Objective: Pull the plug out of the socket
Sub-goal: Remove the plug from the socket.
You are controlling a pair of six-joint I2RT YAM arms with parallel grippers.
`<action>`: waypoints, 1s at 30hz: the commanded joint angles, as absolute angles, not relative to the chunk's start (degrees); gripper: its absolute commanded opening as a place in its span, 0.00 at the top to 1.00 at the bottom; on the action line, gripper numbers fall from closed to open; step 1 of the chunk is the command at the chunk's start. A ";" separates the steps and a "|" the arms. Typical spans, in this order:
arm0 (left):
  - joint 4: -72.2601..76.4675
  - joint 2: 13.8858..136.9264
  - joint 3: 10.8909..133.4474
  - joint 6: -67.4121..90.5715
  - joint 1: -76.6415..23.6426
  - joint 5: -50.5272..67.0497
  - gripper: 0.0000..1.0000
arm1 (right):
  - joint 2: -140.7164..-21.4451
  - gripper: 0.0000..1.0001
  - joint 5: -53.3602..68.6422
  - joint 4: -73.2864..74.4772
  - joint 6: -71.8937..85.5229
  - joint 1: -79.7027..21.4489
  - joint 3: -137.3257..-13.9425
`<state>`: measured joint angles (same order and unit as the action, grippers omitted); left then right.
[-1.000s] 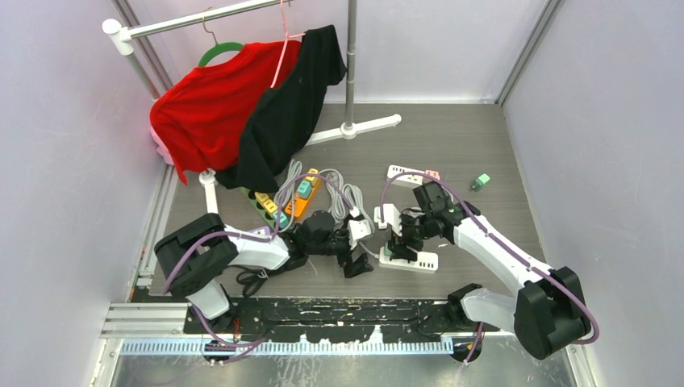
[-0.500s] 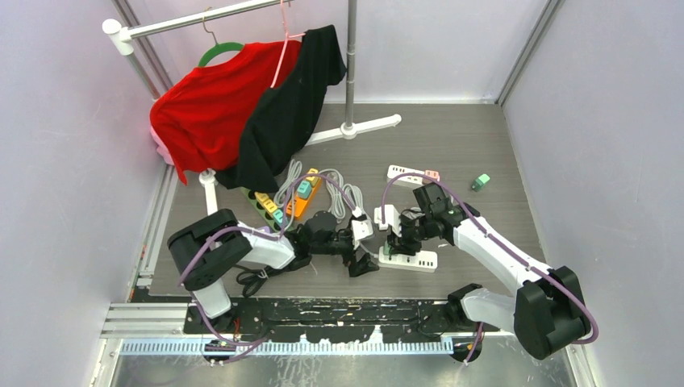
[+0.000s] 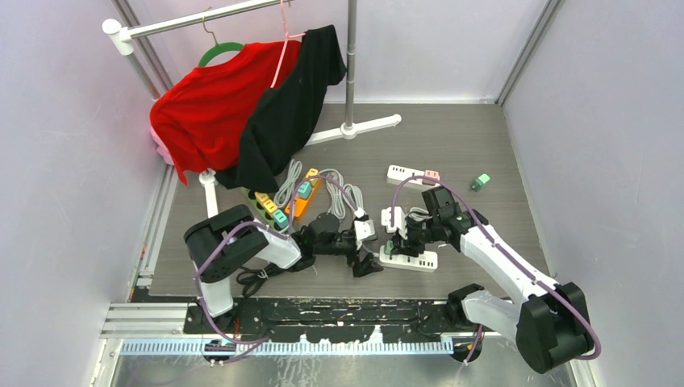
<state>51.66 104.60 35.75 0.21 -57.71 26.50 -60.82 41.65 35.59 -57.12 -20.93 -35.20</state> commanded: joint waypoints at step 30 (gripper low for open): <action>51.52 103.27 39.46 -0.17 -58.55 28.35 0.26 | -58.00 0.99 51.72 39.46 -56.22 -20.38 -41.27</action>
<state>51.79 105.95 37.71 1.02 -58.39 28.10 -59.51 47.72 39.29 -56.38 -20.43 -38.17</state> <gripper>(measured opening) 0.775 0.377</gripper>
